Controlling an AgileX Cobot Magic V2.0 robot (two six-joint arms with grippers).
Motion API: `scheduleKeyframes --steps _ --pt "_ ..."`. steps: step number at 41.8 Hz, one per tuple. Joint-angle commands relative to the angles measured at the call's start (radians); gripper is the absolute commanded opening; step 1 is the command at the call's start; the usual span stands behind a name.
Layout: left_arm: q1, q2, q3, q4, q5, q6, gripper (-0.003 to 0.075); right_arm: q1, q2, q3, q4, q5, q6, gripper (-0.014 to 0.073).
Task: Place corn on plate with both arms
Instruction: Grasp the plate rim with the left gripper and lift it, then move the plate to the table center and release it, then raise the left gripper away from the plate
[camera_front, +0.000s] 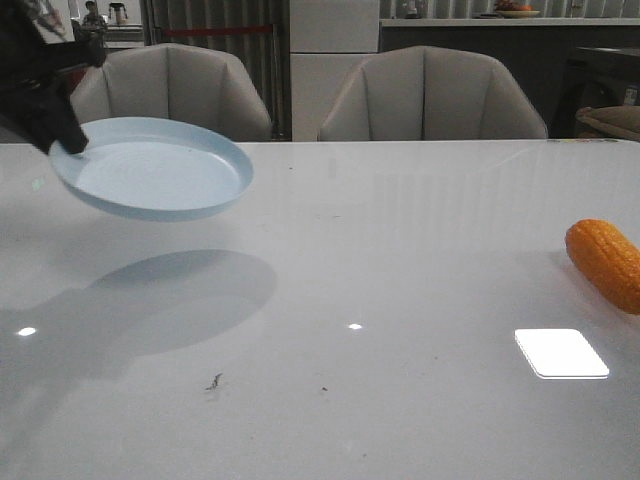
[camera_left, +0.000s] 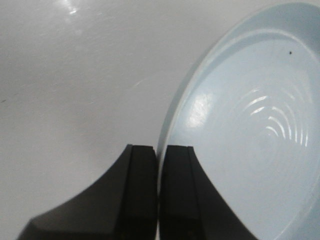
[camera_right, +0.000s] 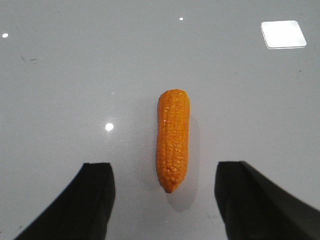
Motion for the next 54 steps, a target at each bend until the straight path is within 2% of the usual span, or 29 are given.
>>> scheduleKeyframes --steps 1,13,24,29,37,39,45,54 --pt "-0.049 -0.050 -0.044 -0.097 -0.012 -0.007 0.0091 -0.004 -0.008 -0.038 -0.012 -0.056 0.000 0.0539" --pt "-0.208 0.011 -0.044 -0.104 -0.023 -0.007 0.0091 -0.004 -0.008 -0.038 -0.012 -0.036 0.000 0.0539" --pt "-0.281 0.111 -0.042 -0.110 -0.014 -0.007 0.0099 -0.004 -0.008 -0.038 -0.012 -0.037 0.000 0.0539" --pt "-0.294 0.150 -0.042 -0.108 -0.005 -0.007 0.0156 -0.004 -0.008 -0.038 -0.012 -0.037 0.000 0.0539" --pt "-0.303 0.172 -0.044 -0.098 -0.045 -0.007 0.0312 -0.004 -0.008 -0.038 -0.012 -0.033 0.000 0.0539" --pt "-0.300 0.168 -0.057 -0.090 -0.045 -0.007 0.0326 -0.004 -0.008 -0.038 -0.012 -0.030 0.000 0.0539" --pt "-0.278 0.167 -0.161 -0.070 -0.005 -0.007 0.0327 -0.004 -0.008 -0.038 -0.012 -0.026 0.000 0.0539" --pt "-0.207 0.159 -0.418 -0.007 0.221 -0.002 0.0315 -0.004 -0.008 -0.038 -0.012 -0.026 0.000 0.0539"
